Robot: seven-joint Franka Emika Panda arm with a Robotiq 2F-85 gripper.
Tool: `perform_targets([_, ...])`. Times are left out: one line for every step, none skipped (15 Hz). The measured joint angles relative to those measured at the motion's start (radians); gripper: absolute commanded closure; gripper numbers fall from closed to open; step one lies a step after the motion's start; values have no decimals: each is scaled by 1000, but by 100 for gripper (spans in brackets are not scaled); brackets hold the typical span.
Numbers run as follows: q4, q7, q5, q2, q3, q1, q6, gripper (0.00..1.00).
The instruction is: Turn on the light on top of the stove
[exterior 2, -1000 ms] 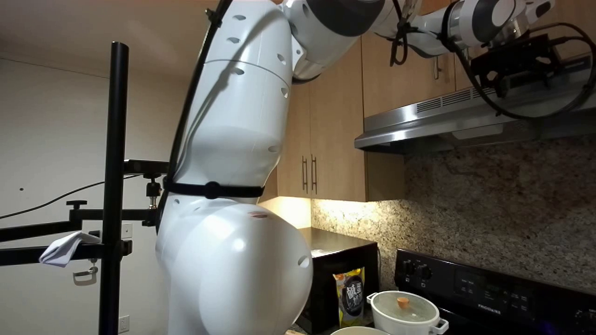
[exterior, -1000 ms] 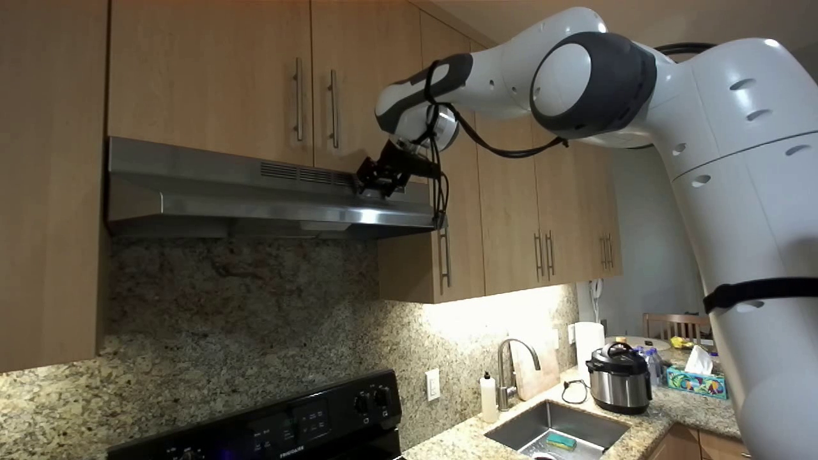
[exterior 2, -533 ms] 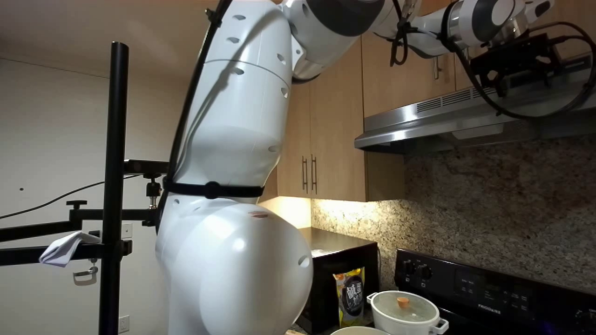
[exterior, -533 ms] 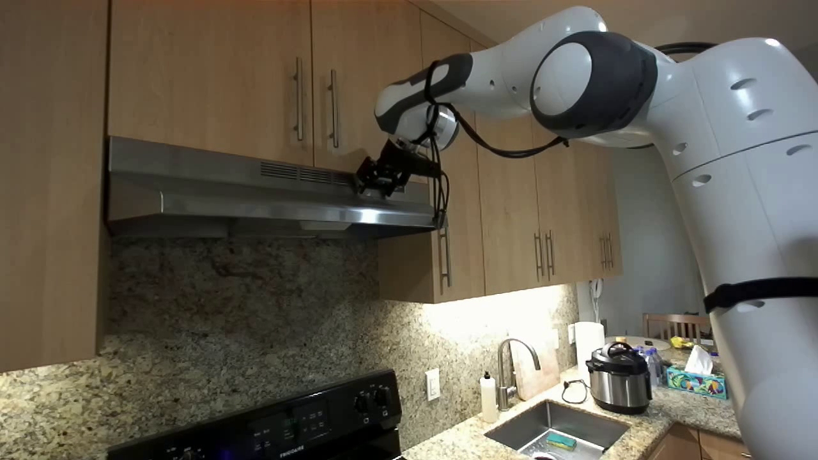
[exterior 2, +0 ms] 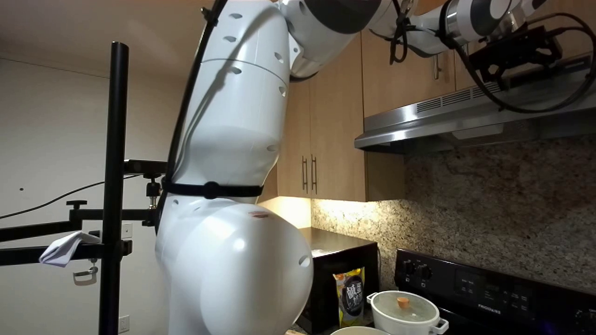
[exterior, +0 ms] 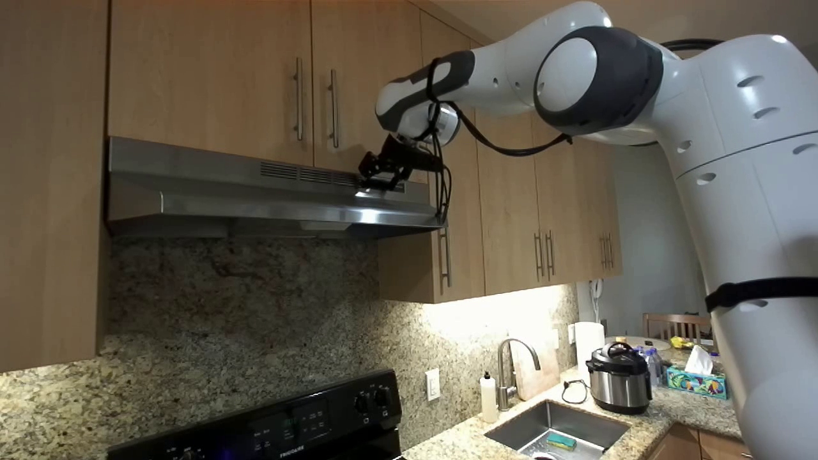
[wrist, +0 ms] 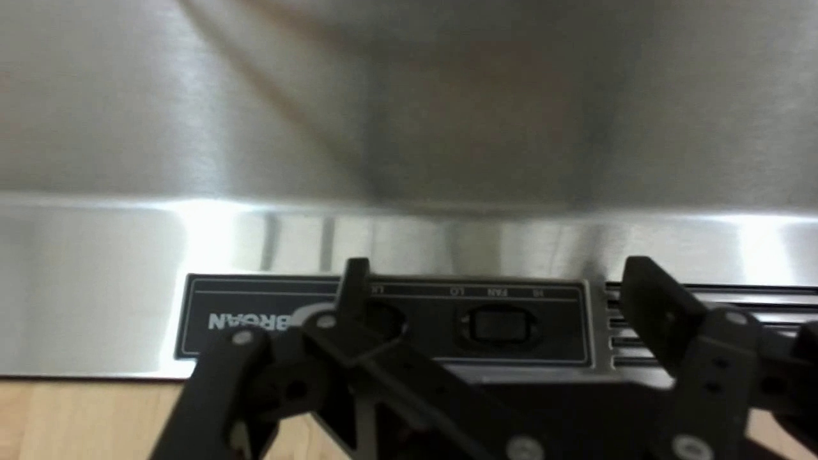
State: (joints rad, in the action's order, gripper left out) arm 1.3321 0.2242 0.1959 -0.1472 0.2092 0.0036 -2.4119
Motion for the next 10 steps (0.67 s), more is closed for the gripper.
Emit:
perform_targets([0, -1, -5, 1, 0, 0, 0, 0])
perform_targets([0, -1, -8, 1, 0, 0, 0, 0])
perform_targets([0, -1, -8, 1, 0, 0, 0, 0])
perform_targets([0, -1, -8, 1, 0, 0, 0, 0])
perform_targets([0, -1, -8, 1, 0, 1, 0, 0])
perform_targets([0, -1, -8, 1, -1, 1, 0, 0])
perform_targets([0, -1, -8, 1, -1, 2, 0, 0])
perform_targets([0, -1, -8, 1, -2, 2, 0, 0])
perform_targets([0, -1, -8, 1, -2, 3, 0, 0])
perform_targets([0, -1, -8, 1, -2, 3, 0, 0])
